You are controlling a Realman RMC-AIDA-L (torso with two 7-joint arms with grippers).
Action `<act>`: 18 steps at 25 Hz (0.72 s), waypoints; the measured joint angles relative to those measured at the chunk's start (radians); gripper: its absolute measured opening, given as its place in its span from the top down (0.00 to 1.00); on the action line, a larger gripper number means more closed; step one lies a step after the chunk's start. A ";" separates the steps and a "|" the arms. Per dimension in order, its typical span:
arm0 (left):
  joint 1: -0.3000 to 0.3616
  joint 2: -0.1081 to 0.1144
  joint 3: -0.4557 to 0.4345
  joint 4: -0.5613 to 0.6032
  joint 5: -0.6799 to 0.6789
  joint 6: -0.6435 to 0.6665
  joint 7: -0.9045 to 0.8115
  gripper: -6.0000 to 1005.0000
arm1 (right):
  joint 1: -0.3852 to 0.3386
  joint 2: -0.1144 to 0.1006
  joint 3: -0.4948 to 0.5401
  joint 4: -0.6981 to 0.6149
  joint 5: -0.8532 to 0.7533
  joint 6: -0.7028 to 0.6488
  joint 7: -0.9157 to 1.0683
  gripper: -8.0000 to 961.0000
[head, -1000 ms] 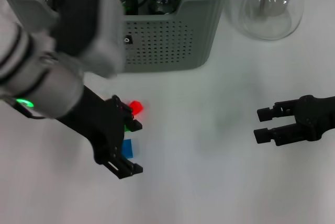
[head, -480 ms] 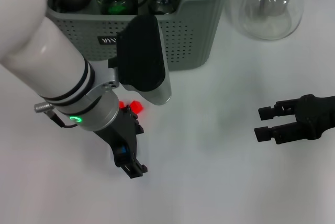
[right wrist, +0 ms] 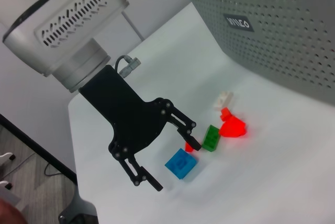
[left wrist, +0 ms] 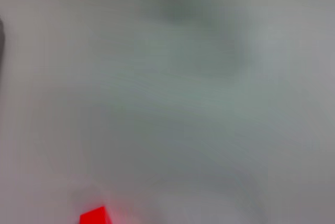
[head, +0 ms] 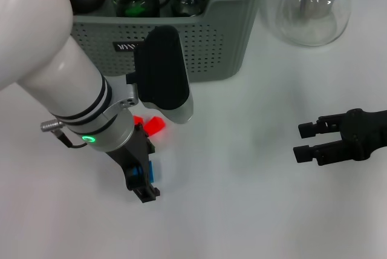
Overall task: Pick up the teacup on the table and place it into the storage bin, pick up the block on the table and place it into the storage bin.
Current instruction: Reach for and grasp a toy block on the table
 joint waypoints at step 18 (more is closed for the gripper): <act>-0.001 0.000 0.030 -0.036 0.035 -0.036 0.015 0.26 | 0.002 -0.001 0.001 0.002 0.000 0.007 0.001 0.14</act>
